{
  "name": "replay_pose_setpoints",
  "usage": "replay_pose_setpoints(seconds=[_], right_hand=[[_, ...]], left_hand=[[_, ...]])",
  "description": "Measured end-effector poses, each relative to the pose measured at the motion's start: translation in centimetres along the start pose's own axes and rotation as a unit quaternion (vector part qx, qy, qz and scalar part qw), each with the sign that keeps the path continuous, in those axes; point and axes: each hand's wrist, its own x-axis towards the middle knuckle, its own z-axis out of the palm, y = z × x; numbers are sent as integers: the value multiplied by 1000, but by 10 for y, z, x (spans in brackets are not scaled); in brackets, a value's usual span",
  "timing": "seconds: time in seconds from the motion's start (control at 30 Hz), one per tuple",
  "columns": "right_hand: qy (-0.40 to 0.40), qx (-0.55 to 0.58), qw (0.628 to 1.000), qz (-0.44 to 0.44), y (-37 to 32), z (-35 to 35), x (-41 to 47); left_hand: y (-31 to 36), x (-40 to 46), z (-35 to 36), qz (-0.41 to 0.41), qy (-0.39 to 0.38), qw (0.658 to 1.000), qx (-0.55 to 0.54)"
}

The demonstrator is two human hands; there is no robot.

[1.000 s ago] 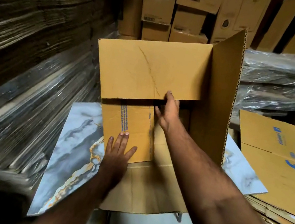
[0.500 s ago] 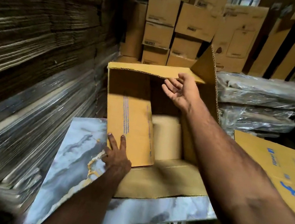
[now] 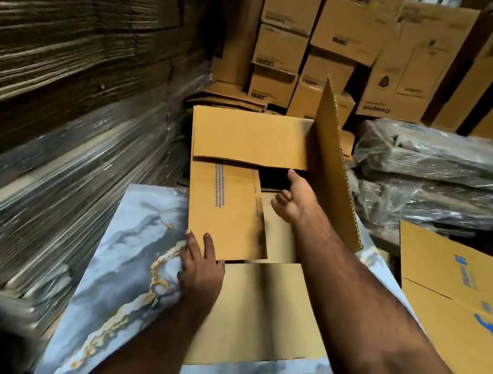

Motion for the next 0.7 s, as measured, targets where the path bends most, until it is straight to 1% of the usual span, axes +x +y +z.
replay_pose_setpoints(seconds=[0.17,0.27,0.37,0.5,0.6,0.7], right_hand=[[-6,-8,1000,-27,5,5,11],[1,0,1000,-21,15,4,20],[-26,33,999,-29,18,6,25],[-12,70,996,-61,7,10,26],[-7,94,995,-43,1,9,27],[-40,132,989,-43,2,8,20]], left_hand=[[0,-12,3,6,-9,999,-30],[-9,-21,7,31,16,999,-7],[-17,-25,10,41,13,999,18],[-29,-28,10,27,-14,998,52],[-35,-31,9,42,-16,995,85],[-33,-26,0,60,-9,995,74]])
